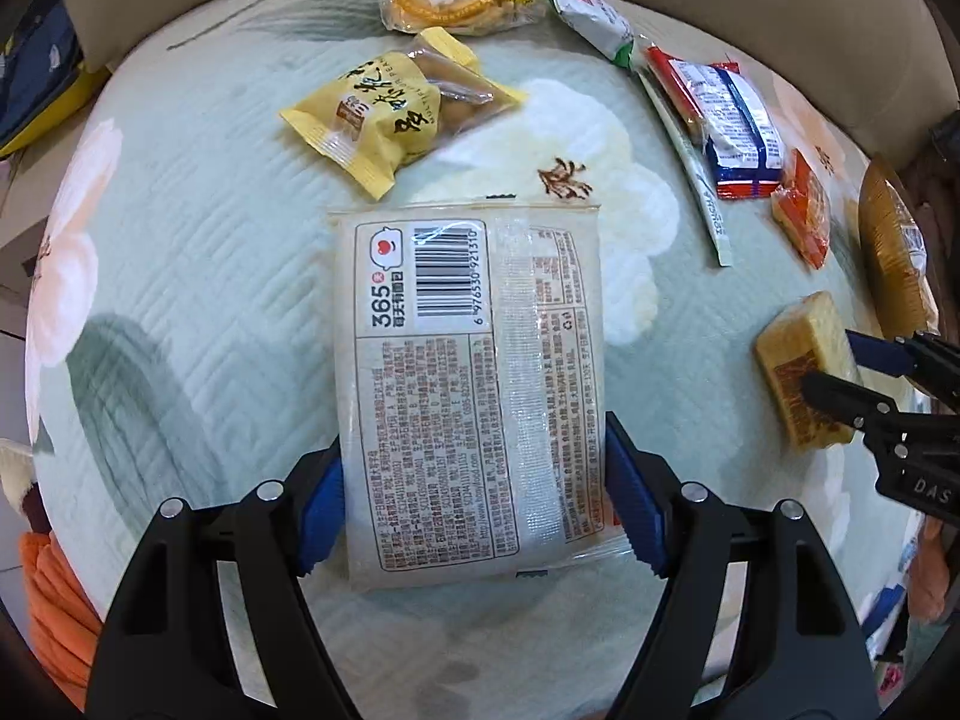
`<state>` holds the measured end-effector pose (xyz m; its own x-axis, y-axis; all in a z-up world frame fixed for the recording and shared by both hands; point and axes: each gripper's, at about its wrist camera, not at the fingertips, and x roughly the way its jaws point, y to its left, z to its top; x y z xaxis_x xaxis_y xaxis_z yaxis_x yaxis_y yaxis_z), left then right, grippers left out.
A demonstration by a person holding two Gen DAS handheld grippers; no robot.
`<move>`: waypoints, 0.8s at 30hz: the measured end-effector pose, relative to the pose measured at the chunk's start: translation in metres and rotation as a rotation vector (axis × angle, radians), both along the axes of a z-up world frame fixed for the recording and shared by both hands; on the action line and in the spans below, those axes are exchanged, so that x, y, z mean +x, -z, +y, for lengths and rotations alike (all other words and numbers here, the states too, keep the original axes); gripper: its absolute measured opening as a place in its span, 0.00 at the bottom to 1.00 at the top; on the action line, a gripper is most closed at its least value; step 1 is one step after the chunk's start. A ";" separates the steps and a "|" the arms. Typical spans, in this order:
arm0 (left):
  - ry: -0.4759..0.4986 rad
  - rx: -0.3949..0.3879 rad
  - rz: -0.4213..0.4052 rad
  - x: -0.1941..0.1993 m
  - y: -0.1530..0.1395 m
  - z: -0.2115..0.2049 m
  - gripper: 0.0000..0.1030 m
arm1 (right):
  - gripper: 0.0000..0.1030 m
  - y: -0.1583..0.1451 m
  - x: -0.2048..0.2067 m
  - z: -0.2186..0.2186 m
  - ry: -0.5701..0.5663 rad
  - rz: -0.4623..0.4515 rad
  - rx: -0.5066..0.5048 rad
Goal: Organize snacks
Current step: 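Carry both items onto the gold plate and open both tools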
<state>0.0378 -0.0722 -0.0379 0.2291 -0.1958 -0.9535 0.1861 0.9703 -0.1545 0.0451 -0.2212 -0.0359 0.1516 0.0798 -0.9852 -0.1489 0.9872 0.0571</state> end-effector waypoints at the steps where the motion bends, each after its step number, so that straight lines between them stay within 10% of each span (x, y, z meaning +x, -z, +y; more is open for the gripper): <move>1: -0.001 0.008 -0.010 -0.001 0.002 0.002 0.79 | 0.56 0.002 -0.001 0.001 -0.007 0.007 0.001; 11: 0.034 0.177 -0.101 -0.006 0.014 -0.034 0.77 | 0.77 0.004 -0.003 -0.008 0.025 0.035 0.031; 16: 0.015 0.116 -0.113 -0.011 0.008 -0.023 0.74 | 0.54 0.016 -0.002 -0.004 0.060 0.027 -0.022; 24: 0.030 0.038 -0.150 -0.024 -0.017 0.003 0.74 | 0.53 -0.015 -0.008 -0.015 0.084 -0.061 0.018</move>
